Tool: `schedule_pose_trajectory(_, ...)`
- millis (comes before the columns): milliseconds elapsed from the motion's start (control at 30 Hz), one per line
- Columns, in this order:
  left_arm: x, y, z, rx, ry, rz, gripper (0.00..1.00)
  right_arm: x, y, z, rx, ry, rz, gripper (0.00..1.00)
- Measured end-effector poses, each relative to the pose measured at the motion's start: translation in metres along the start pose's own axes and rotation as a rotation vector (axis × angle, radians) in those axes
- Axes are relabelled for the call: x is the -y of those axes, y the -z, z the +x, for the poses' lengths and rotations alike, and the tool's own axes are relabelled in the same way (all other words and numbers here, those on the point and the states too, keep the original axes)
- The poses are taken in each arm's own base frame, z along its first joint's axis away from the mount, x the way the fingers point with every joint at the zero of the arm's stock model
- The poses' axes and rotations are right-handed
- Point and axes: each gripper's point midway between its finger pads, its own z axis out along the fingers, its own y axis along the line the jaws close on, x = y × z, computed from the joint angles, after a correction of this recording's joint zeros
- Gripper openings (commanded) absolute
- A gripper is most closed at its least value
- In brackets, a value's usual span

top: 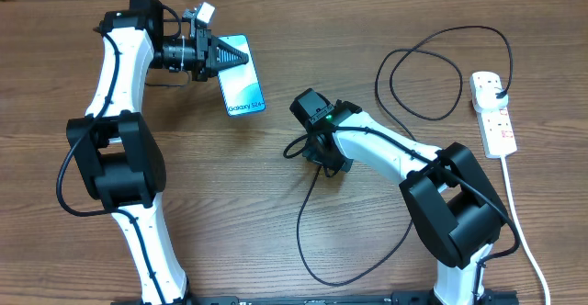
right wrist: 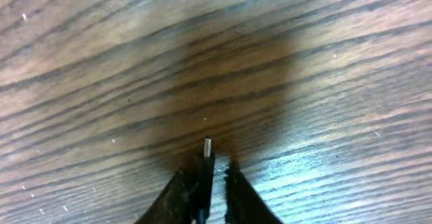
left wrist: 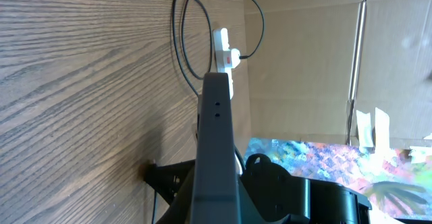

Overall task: Plug charger to phone and switch on socket
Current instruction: 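Lift the plug with the right gripper toward the phone's bottom port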

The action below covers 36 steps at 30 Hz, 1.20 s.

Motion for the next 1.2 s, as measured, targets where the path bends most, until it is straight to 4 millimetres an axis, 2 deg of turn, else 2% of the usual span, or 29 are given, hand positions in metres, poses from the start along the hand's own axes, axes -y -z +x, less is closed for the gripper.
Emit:
schedule_pose_trajectory(233,0.0,0.0,0.0,-0.001,0.002,0.0,0.04,0.001,0.0,0.002,-0.009,-0.005,0.004,0.21)
schedule_pose_trajectory(500,0.0,0.0,0.001,-0.001,0.004,0.0,0.05,0.0,0.0,0.003,-0.017,-0.01,-0.002,0.07)
schedule_pose_trajectory(833,0.0,0.0,0.001,-0.001,0.004,0.0,0.04,-0.006,0.001,0.01,-0.071,-0.011,-0.044,0.04)
schedule_pose_trajectory(1033,0.001,0.0,0.005,-0.013,0.04,0.002,0.04,-0.043,0.008,0.015,-0.201,0.075,-0.282,0.04)
schedule_pose_trajectory(1133,0.001,0.0,0.006,-0.014,0.042,0.002,0.04,-0.062,0.025,0.001,-0.283,0.133,-0.516,0.04)
schedule_pose_trajectory(1200,0.001,0.0,0.006,-0.014,0.042,0.002,0.04,-0.076,0.045,-0.015,-0.31,0.193,-0.728,0.04)
